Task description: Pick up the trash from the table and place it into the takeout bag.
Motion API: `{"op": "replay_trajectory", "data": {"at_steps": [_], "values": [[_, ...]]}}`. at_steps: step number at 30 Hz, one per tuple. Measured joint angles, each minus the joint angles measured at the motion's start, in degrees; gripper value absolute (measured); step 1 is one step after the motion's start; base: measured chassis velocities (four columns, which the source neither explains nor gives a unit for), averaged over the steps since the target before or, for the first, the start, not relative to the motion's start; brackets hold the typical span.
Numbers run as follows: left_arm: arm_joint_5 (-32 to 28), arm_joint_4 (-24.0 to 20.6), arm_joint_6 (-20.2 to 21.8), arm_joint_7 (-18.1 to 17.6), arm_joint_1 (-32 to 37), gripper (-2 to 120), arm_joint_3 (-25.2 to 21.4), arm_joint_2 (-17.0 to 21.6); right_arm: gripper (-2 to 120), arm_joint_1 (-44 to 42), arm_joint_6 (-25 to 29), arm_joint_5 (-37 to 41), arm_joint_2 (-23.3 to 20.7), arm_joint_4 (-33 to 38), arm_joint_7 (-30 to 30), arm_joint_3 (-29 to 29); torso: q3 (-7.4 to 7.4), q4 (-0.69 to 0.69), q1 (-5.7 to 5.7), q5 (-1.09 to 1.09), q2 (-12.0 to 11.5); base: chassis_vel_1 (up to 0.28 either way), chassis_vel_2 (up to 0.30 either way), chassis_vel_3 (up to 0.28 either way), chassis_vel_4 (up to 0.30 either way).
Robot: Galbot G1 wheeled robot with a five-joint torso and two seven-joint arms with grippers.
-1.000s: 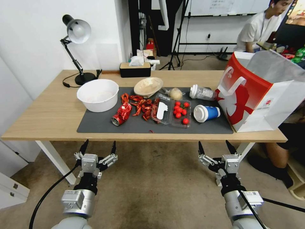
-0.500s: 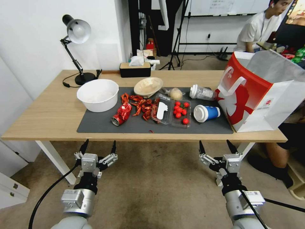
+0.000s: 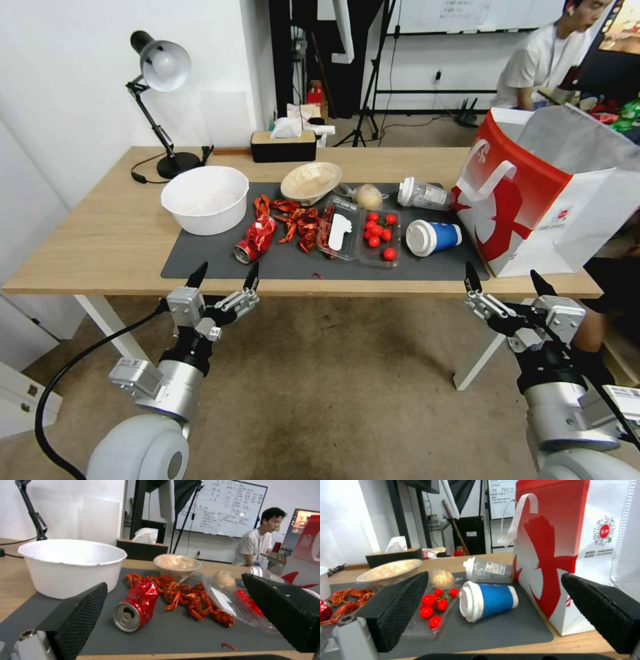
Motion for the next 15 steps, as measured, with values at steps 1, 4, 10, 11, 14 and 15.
{"op": "replay_trajectory", "data": {"at_steps": [1, 4, 10, 11, 14, 15], "values": [[0.0, 0.2, -0.1, 0.1, 0.0, 100, -0.1, -0.1, 100, 0.2, 0.0, 0.2, -0.5, -0.3, 0.0, 0.0, 0.0, 0.0, 0.0, 0.01, 0.0, 0.0, 0.0, 0.0, 0.0], [0.1, 0.5, -0.1, 0.3, -0.2, 100, -0.2, -0.1, 100, 0.7, 0.0, 0.7, -1.8, -1.0, 0.3, 0.0, 0.0, -0.01, 0.0, 0.0, 0.0, 0.0, 0.0, 0.0, 0.0], [0.4, 1.4, -0.2, 0.7, -0.6, 100, -0.3, 0.2, 100, 3.6, -0.3, 2.9, -9.4, -3.5, 0.8, 0.3, 0.0, 0.0, 0.01, 0.01, 0.0, 0.0, 0.0, 0.0, 0.0], [0.4, 1.4, -0.2, 0.7, -0.6, 100, -0.3, 0.2, 100, 3.6, -0.3, 2.9, -9.4, -3.5, 0.8, 0.3, 0.0, 0.0, 0.01, 0.01, 0.0, 0.0, 0.0, 0.0, 0.0], [0.5, 1.6, -0.3, 0.8, -0.6, 100, -0.3, 0.1, 100, 5.0, -1.0, 5.6, -14.1, -4.3, 1.1, 1.0, 0.0, 0.0, 0.0, 0.01, 0.0, 0.0, 0.0, 0.0, 0.0], [0.6, 1.7, -0.4, 0.8, -0.6, 100, -0.3, 0.1, 100, 5.5, -1.2, 6.8, -15.8, -4.6, 1.1, 1.3, 0.0, 0.0, 0.0, 0.01, 0.0, 0.0, 0.0, 0.0, 0.0]]}}
